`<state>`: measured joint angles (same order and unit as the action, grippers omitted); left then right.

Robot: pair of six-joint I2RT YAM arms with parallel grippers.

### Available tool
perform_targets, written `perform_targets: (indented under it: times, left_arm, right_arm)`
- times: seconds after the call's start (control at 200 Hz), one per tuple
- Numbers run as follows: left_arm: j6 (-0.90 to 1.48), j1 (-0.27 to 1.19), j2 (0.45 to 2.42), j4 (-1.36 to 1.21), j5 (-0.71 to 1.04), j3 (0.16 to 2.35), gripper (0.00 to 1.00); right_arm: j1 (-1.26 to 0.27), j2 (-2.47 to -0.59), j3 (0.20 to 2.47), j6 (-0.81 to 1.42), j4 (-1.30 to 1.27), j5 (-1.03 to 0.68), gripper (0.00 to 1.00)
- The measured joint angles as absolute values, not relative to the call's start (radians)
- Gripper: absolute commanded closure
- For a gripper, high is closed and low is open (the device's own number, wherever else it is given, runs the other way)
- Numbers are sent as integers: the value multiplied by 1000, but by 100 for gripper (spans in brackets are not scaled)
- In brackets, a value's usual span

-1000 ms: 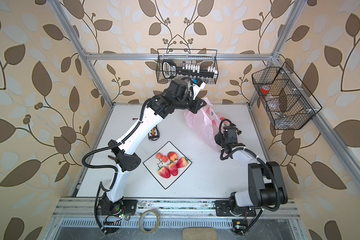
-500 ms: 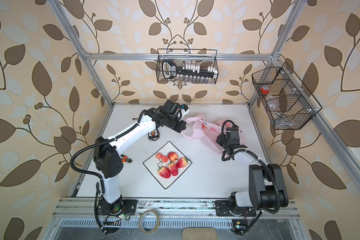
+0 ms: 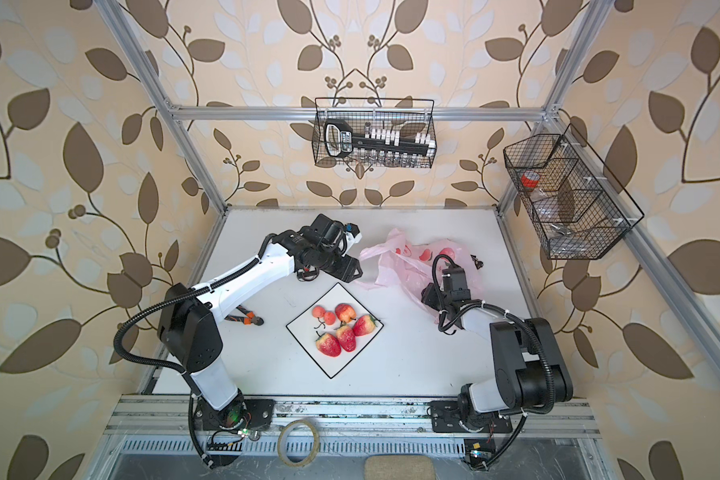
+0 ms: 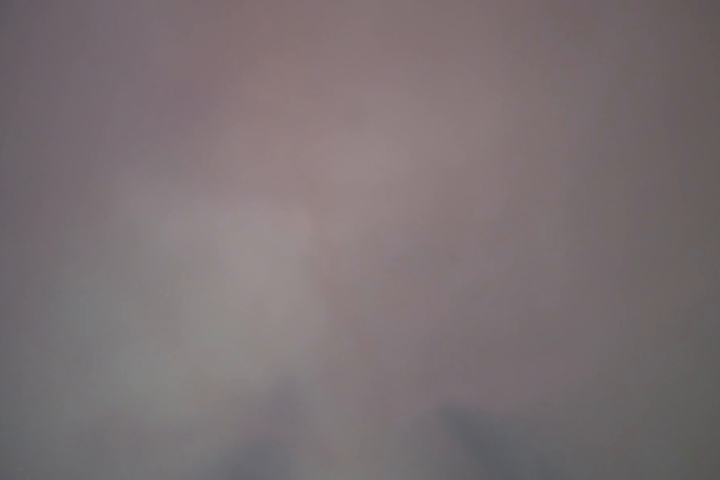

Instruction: Take the fake fruits out of the plastic bag

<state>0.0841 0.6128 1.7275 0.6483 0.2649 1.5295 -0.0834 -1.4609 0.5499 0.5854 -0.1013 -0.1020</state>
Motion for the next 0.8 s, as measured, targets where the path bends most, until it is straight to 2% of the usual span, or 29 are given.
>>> perform_targets:
  times: [0.13,0.28,0.3,0.48,0.56,0.62,0.7,0.8]
  left_arm:
    - [130,608,1657,587,289,1526,17]
    - [179,608,1572,515,314,1510,9]
    - [185,608,1569,510,316,1509,2]
    - [235,620,1633,492,357,1509,2]
    - [247,633,1687,498,356,1509,6]
    - [256,638,1722,507,351,1509,15]
    - [274,643,1755,514,346,1509,32]
    - [290,645,1777,509,352,1509,60]
  right_arm:
    - [-83,-1461,558,587,-104,-103,44]
    - [-84,-1461,590,622,-128,-123,43]
    - [-84,-1461,596,630,-134,-125,43]
    - [-99,-1491,653,720,-200,-153,42]
    - [-108,-1517,674,760,-229,-163,42]
    - [-114,-1540,689,791,-252,-170,42]
    - [-123,-1568,702,831,-278,-177,40]
    - [-132,-1610,723,887,-315,-181,38]
